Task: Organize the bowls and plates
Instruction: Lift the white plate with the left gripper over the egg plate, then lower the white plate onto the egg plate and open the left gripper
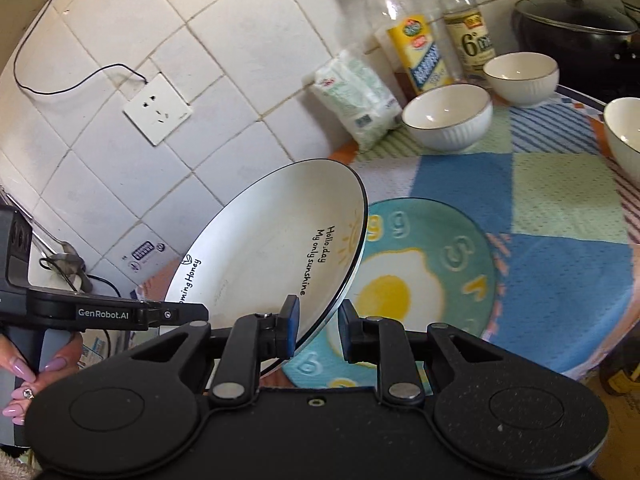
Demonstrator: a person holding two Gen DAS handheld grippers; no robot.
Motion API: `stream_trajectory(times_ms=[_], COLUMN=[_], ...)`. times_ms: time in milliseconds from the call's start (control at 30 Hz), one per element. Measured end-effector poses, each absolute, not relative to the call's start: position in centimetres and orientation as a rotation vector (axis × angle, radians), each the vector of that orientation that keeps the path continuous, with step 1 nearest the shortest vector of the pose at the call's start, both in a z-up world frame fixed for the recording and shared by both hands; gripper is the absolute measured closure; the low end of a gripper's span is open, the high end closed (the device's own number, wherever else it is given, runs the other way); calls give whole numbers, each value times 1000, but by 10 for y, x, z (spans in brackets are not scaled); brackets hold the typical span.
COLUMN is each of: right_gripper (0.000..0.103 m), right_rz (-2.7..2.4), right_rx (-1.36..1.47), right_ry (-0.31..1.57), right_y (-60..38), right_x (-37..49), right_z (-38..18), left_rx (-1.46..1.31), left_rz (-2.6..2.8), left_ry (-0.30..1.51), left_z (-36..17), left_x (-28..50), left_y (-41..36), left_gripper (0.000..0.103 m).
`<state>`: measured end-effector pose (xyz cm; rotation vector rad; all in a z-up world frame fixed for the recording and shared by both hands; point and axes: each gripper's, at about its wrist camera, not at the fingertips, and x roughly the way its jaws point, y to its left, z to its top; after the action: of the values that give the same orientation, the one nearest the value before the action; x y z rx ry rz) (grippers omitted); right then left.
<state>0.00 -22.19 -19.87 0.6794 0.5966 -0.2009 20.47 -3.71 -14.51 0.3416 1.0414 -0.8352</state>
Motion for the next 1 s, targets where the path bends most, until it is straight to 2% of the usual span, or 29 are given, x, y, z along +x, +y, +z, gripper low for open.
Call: stream_trajectory(times_ms=[233,567,900,1000], right_gripper=[77,76,76,73], right_rz=[-179,-110,-78,-98], right_rx=[642,625,550,495], right_ry=[675,777,888,940], right_y=[-248,-277,-287,-280], right_x=[-4,6,21,29], right_z=[-210,-227,-219,-211], left_rx=[310,355,325,341], left_rz=[-784,-712,-652,-625], left_ry=[1134,1172,1228,1231], left_z=[-165,-179,-183,-184], left_x=[202,191,192,189], left_y=[-60,-85,-94,-97], left_gripper=[71,70,69,68])
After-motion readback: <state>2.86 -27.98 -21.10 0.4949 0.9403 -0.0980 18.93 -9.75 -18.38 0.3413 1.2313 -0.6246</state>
